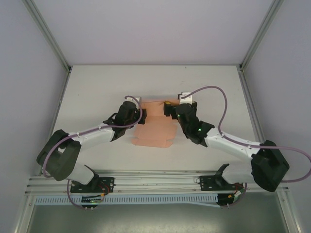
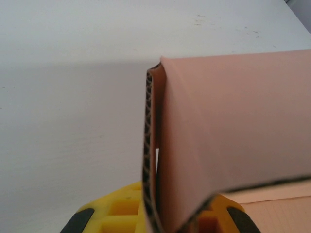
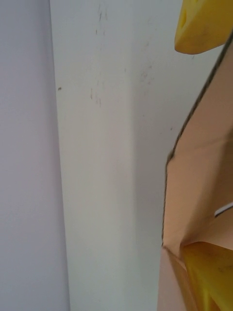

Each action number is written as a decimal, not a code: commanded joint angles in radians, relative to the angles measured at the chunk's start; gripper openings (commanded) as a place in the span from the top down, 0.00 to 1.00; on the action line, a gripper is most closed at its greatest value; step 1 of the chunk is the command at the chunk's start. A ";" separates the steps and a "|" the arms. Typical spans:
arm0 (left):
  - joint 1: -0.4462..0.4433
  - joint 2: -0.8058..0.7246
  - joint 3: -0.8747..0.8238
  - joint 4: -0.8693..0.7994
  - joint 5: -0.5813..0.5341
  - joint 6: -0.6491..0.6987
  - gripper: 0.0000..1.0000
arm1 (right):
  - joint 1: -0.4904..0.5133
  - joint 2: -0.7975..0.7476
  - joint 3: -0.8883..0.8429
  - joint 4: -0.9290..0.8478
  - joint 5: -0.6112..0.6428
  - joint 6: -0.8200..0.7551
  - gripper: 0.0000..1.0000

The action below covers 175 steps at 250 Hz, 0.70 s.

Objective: Assemble paper box

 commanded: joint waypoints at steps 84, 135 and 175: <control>-0.007 -0.087 -0.017 -0.041 -0.083 -0.014 1.00 | -0.017 -0.476 -0.160 -0.575 -0.111 0.113 0.01; -0.007 -0.078 -0.006 -0.049 -0.048 -0.005 1.00 | -0.101 -0.440 -0.222 -0.465 -0.225 0.135 0.01; -0.007 -0.068 -0.005 -0.035 -0.014 0.010 1.00 | -0.132 -0.342 -0.196 -0.353 -0.238 0.090 0.01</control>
